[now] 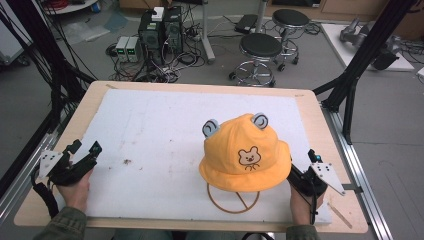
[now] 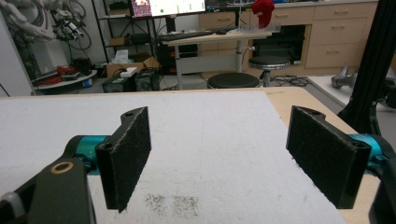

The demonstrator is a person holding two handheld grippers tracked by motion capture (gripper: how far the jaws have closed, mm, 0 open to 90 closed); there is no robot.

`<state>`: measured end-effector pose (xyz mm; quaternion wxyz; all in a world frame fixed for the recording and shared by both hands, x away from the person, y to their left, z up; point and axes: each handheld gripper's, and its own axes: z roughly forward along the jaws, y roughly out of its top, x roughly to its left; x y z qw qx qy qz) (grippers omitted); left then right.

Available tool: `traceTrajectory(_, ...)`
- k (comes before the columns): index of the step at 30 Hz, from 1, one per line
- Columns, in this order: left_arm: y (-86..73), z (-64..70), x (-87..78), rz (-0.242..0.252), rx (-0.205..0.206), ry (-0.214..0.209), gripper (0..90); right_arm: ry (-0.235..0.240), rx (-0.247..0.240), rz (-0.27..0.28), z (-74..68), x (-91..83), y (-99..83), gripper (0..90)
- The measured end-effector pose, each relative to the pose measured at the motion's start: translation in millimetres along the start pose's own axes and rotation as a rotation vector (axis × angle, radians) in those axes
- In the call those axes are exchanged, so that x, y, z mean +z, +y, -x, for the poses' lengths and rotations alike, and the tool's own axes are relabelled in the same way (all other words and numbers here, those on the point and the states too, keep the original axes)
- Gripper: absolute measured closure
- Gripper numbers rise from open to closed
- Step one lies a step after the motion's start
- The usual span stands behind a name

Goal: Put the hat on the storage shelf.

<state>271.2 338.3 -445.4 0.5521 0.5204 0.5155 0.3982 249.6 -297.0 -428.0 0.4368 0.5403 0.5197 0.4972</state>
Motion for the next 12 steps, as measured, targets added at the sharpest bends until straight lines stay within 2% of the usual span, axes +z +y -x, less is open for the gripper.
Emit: traceTrajectory(12,-0.3,-0.6,0.6,-0.003,-0.006,0.001,29.7,0.010,-0.001,-0.013,-0.2,1.6,-1.3,21.2)
